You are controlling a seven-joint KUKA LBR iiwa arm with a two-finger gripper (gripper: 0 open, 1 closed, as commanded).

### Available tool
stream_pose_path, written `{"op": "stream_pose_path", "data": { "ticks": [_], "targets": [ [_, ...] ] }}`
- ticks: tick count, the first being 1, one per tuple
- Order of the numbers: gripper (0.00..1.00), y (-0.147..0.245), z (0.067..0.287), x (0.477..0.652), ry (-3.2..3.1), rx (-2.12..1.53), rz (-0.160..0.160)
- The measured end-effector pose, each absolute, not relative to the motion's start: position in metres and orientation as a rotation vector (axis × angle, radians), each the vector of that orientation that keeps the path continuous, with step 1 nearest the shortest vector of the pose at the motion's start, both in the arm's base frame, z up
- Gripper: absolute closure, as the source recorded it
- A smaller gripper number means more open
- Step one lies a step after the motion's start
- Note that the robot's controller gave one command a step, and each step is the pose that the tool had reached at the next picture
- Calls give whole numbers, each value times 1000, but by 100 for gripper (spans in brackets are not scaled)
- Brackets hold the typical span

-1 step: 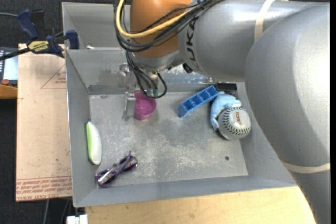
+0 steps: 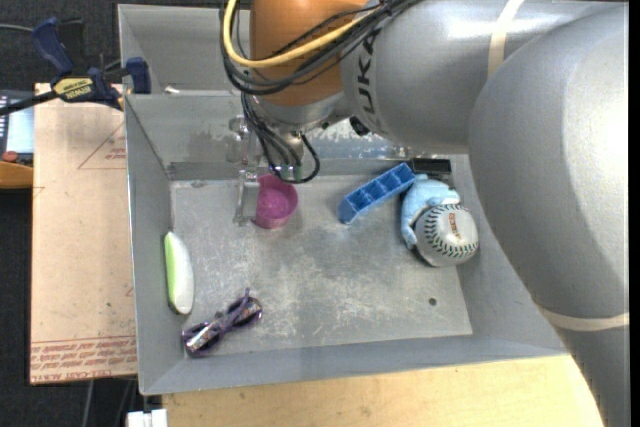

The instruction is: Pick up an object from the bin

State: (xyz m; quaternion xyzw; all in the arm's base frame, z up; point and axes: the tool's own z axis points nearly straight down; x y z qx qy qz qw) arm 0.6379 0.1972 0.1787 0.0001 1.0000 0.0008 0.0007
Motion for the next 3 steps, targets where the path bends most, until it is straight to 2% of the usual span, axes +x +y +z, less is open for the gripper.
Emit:
{"op": "stream_pose_path", "data": {
  "ticks": [1,2,3],
  "targets": [
    [0,219,84,560,3128,-322,3],
    [0,247,136,536,2884,-1238,4],
    [0,243,99,487,3043,-802,6]
  ]
}}
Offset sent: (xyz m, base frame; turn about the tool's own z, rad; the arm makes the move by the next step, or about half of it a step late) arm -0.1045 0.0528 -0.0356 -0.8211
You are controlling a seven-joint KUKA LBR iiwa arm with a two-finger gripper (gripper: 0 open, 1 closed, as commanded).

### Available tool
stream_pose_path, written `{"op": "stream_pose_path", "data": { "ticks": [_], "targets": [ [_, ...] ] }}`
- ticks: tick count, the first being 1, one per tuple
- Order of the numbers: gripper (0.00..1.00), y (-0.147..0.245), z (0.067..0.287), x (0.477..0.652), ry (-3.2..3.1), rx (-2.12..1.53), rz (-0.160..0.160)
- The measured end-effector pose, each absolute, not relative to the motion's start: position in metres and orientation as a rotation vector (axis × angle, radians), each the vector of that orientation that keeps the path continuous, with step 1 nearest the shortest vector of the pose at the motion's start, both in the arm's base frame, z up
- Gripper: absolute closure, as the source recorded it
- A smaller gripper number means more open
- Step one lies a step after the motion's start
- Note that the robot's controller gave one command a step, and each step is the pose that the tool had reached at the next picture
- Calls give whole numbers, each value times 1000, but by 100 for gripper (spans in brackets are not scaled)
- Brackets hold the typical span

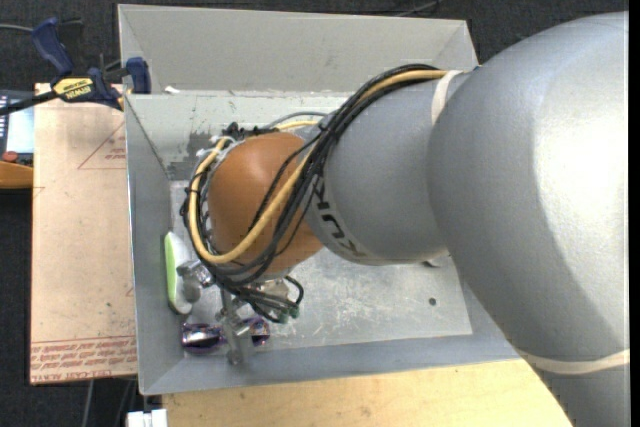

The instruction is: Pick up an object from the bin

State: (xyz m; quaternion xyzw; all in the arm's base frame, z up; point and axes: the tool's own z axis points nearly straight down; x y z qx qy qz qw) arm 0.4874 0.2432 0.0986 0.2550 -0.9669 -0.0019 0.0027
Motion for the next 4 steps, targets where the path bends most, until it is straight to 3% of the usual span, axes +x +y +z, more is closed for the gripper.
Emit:
{"op": "stream_pose_path", "data": {
  "ticks": [1,2,4],
  "targets": [
    [0,245,73,564,-2579,1791,12],
    [100,249,77,496,-3009,946,4],
    [100,248,79,496,-3007,944,5]
  ]
}}
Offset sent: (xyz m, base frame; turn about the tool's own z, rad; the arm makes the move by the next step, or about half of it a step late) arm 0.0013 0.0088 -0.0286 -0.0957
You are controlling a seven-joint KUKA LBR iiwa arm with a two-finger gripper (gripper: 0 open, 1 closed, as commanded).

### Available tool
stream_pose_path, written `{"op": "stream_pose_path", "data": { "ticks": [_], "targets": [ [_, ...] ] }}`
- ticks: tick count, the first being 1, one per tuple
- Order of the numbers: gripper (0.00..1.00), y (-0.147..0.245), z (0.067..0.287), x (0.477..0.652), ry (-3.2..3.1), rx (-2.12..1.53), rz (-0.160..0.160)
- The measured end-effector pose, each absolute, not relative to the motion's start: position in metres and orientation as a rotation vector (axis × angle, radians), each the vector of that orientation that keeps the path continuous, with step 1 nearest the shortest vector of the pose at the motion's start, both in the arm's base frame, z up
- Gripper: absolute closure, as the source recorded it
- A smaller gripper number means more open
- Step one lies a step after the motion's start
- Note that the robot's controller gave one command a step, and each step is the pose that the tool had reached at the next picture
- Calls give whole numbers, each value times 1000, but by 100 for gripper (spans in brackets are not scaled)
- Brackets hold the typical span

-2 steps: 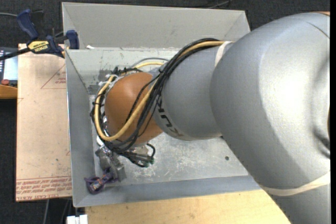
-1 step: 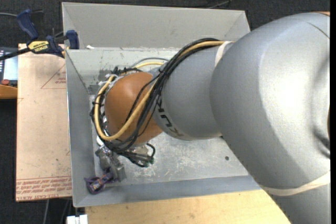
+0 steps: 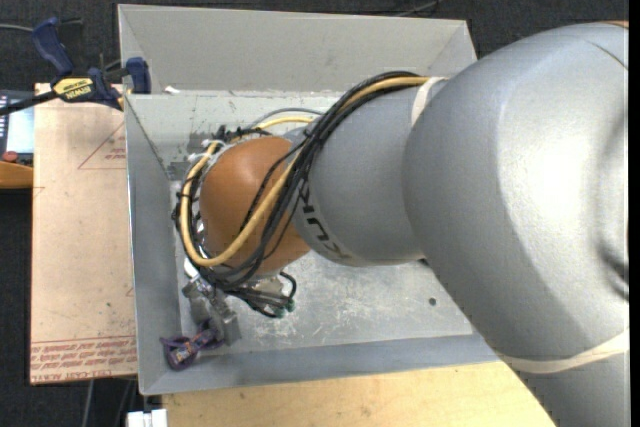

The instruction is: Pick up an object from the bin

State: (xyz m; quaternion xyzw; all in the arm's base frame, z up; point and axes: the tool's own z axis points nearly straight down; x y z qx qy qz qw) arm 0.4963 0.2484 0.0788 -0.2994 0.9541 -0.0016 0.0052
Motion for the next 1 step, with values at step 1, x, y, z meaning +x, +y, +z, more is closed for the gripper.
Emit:
{"op": "stream_pose_path", "data": {
  "ticks": [1],
  "targets": [
    [100,248,86,495,2991,-936,-4]
  ]
}}
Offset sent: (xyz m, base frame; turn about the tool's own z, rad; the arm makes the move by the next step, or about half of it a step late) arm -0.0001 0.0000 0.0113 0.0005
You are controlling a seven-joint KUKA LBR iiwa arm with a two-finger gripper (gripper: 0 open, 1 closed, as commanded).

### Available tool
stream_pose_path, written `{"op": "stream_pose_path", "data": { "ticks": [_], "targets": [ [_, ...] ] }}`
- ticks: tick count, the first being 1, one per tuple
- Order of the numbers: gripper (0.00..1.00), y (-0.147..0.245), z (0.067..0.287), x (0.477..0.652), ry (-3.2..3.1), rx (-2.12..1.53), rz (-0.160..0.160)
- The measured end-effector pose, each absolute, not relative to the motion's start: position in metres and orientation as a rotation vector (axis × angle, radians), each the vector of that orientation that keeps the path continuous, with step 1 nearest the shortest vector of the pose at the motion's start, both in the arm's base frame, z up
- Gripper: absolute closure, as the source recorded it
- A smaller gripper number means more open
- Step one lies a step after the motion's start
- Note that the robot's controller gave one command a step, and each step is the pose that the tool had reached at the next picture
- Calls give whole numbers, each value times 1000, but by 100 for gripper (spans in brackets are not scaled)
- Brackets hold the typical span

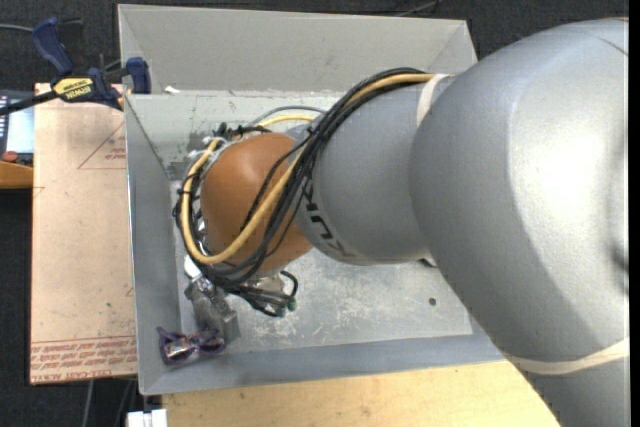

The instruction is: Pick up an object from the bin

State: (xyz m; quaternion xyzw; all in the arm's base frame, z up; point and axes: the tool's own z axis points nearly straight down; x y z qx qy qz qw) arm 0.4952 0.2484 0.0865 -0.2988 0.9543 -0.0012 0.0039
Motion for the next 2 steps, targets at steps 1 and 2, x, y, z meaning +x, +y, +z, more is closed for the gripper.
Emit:
{"op": "stream_pose_path", "data": {
  "ticks": [1,2],
  "targets": [
    [100,250,98,494,2992,-938,1],
    [100,251,111,493,2992,-939,3]
  ]
}}
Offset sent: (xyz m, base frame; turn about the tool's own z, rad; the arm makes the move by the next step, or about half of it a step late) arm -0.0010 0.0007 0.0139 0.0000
